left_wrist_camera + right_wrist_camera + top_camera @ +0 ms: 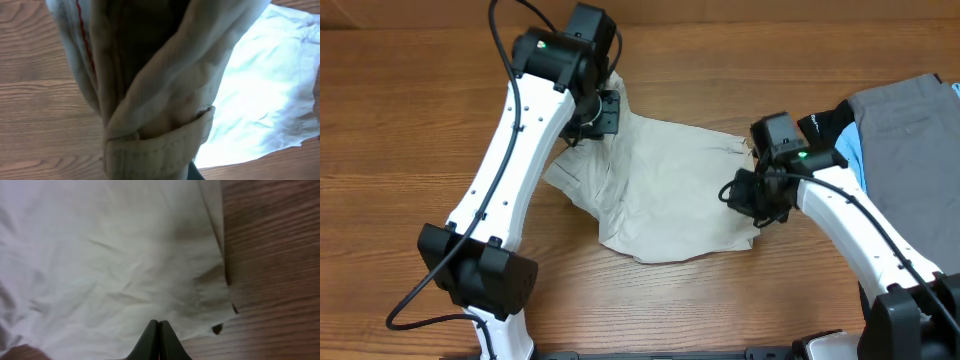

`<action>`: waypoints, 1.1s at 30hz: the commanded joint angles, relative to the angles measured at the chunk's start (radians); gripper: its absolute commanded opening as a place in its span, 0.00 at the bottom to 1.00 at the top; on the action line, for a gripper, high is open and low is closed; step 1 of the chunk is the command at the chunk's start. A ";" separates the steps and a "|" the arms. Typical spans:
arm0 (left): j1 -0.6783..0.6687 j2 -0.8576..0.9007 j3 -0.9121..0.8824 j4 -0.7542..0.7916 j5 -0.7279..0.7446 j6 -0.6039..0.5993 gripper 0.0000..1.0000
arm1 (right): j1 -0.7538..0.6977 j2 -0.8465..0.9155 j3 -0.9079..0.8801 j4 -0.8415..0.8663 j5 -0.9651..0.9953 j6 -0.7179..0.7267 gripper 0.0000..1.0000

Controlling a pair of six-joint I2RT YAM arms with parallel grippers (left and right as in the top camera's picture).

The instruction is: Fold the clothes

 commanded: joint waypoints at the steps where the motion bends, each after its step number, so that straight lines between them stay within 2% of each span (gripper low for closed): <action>1: -0.036 -0.027 0.028 0.021 -0.002 -0.048 0.04 | -0.005 0.001 -0.095 0.058 0.039 0.026 0.04; 9: -0.092 0.000 0.027 0.028 -0.001 -0.058 0.04 | -0.005 0.001 -0.323 0.275 0.039 0.054 0.04; 14: -0.122 0.040 0.027 0.052 0.025 -0.088 0.04 | -0.005 0.002 -0.407 0.346 0.024 0.130 0.04; 18: -0.150 0.050 0.027 0.079 0.085 -0.088 0.04 | -0.005 0.002 -0.416 0.347 0.019 0.156 0.04; 33: -0.277 0.099 0.025 0.174 0.084 -0.149 0.04 | -0.005 0.002 -0.417 0.347 -0.022 0.166 0.04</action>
